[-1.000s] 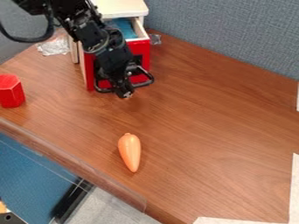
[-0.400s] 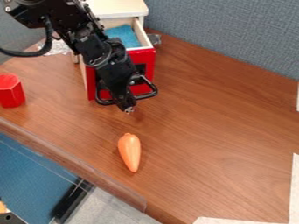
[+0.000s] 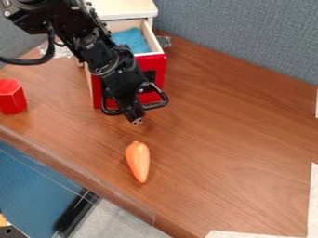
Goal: Open the drawer
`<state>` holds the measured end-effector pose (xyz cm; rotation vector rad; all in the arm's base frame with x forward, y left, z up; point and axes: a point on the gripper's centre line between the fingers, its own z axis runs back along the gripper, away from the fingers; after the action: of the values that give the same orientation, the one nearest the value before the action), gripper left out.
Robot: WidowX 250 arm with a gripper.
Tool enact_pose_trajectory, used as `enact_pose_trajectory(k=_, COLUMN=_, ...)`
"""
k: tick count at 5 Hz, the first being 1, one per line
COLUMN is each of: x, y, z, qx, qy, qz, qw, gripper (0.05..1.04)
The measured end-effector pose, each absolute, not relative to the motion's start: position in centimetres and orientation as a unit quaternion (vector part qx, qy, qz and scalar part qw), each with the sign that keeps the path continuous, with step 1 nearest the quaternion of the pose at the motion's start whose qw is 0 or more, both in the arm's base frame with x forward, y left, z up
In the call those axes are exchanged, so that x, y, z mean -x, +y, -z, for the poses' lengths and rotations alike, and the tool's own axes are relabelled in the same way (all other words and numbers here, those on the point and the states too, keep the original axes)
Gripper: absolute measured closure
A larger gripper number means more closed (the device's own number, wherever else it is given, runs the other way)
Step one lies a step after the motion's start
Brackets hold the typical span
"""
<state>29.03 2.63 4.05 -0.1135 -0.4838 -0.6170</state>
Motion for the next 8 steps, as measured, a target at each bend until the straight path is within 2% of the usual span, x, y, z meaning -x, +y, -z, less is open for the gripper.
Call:
enact_pose_trajectory(k=1, x=-29.0, y=2.6, z=-4.1, qx=0.055, qy=-0.237, qz=0.3, qw=0.922, gripper=0.923)
enact_pose_trajectory(k=2, x=-28.9, y=2.5, z=-4.2, qx=0.057, qy=-0.237, qz=0.294, qw=0.924, gripper=0.697)
enact_pose_trajectory(k=3, x=-28.9, y=2.5, z=-5.2, qx=0.051, qy=-0.248, qz=0.298, qw=0.92, gripper=0.383)
enact_pose_trajectory(k=4, x=-28.6, y=2.0, z=-6.2, qx=0.064, qy=-0.25, qz=0.307, qw=0.916, gripper=0.113)
enact_pose_trajectory(k=6, x=-27.7, y=3.4, z=-10.5, qx=0.063, qy=-0.259, qz=0.29, qw=0.919, gripper=0.083)
enact_pose_trajectory(k=8, x=-26.9, y=6.4, z=-13.3, qx=0.038, qy=-0.181, qz=0.23, qw=0.955, gripper=0.083)
